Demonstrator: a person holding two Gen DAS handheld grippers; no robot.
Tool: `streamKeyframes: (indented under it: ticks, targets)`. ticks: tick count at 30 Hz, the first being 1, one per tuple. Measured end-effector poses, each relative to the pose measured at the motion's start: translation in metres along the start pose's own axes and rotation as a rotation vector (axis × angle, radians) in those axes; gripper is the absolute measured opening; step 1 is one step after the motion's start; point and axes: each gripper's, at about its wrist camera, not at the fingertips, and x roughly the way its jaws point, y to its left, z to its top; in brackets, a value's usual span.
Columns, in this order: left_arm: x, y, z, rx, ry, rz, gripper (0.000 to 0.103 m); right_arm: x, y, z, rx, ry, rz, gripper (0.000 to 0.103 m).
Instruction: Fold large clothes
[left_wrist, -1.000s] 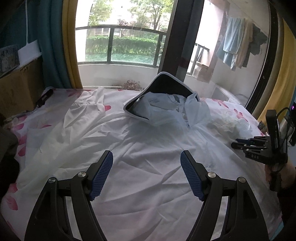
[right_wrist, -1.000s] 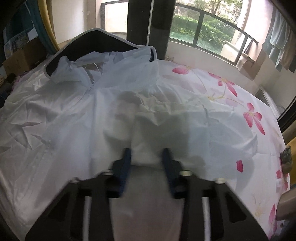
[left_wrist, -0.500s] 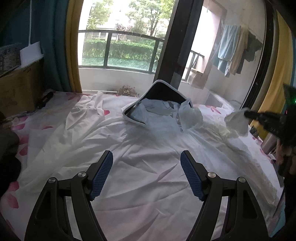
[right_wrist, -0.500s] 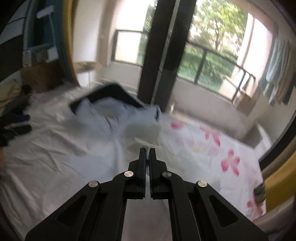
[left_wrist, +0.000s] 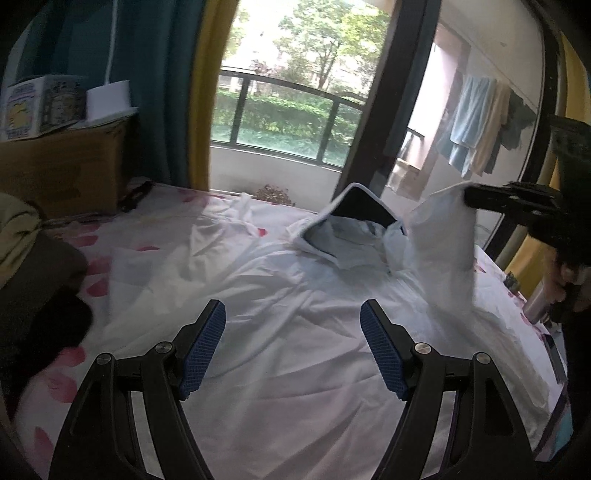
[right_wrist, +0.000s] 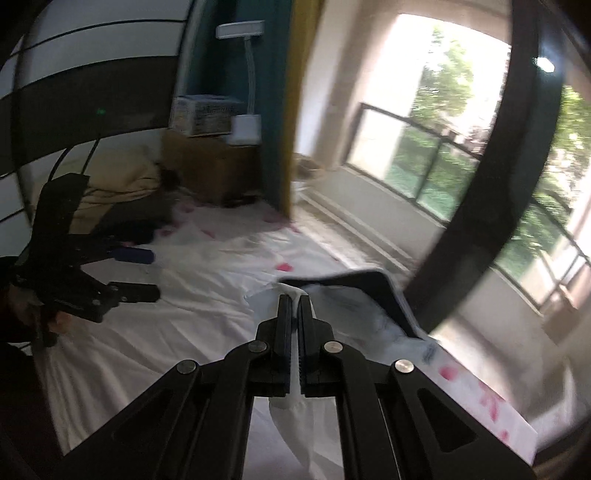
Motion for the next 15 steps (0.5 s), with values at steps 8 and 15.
streamKeyframes:
  ticks: [8,15]
  targets:
    - [0.005,0.018,0.0,-0.011,0.042,0.054,0.079,0.068,0.011,0.005,0.039,0.082,0.119,0.008]
    - [0.019,-0.001,0.007,0.059,0.066,0.026,0.079,0.032,-0.025,-0.02,0.179,0.059,0.054,0.043]
